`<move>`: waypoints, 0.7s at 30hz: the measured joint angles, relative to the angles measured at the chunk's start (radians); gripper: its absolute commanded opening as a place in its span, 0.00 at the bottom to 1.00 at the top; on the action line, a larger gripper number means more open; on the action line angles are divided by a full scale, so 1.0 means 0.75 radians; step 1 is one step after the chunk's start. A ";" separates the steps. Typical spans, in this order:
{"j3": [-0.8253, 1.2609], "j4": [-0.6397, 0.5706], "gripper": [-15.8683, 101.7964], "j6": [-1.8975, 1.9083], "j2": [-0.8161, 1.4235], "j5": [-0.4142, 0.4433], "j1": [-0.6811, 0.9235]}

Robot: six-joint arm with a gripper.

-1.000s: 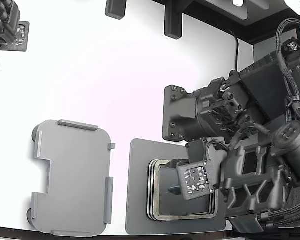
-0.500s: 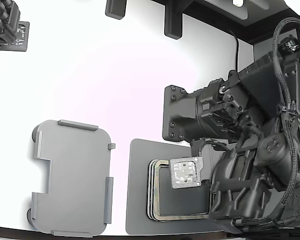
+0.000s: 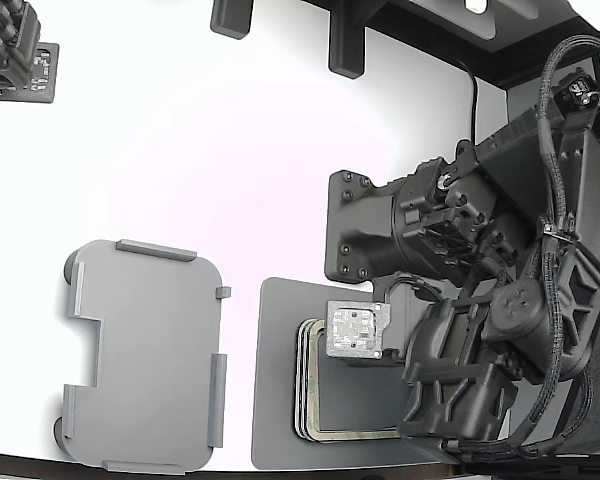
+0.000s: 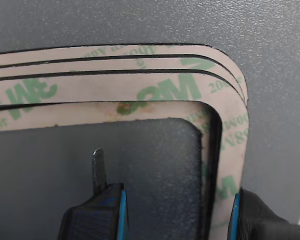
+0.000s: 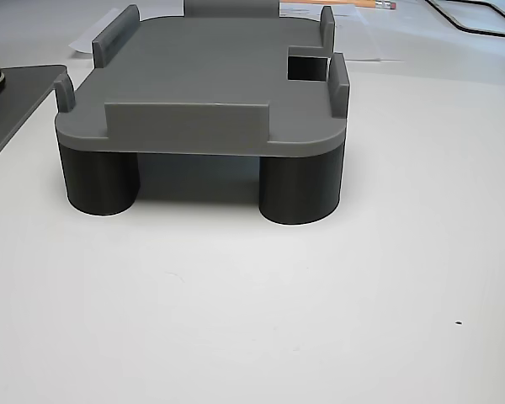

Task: Move top rectangular frame to the holder.

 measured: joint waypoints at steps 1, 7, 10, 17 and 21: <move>0.000 0.014 0.82 -0.006 0.002 0.000 0.000; 0.012 0.057 0.77 -0.033 0.029 0.010 0.000; 0.031 0.053 0.76 -0.049 0.029 0.012 0.000; 0.043 0.043 0.69 -0.067 0.031 0.031 0.000; 0.043 0.035 0.63 -0.086 0.031 0.041 -0.010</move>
